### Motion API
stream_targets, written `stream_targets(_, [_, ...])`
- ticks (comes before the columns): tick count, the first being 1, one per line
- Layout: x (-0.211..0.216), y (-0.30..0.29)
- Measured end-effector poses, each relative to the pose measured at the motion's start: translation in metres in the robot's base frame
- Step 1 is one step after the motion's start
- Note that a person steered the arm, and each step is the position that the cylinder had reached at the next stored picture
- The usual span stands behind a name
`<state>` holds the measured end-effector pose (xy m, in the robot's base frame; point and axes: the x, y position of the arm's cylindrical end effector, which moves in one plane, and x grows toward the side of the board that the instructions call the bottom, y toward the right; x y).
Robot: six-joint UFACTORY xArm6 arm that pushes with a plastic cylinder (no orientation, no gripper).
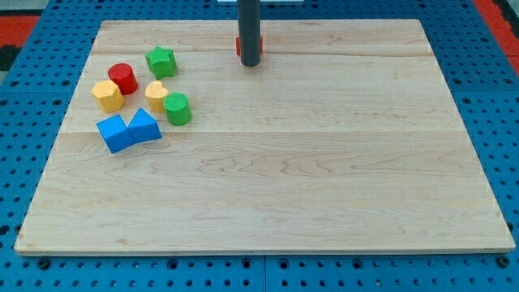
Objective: Push green star into red circle
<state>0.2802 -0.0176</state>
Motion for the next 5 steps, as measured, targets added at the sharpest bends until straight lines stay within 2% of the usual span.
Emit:
stream_targets(1, [-0.024,-0.005])
stream_targets(2, [-0.021,-0.016])
stream_targets(3, [-0.004,-0.063])
stream_targets(5, [-0.013,-0.152])
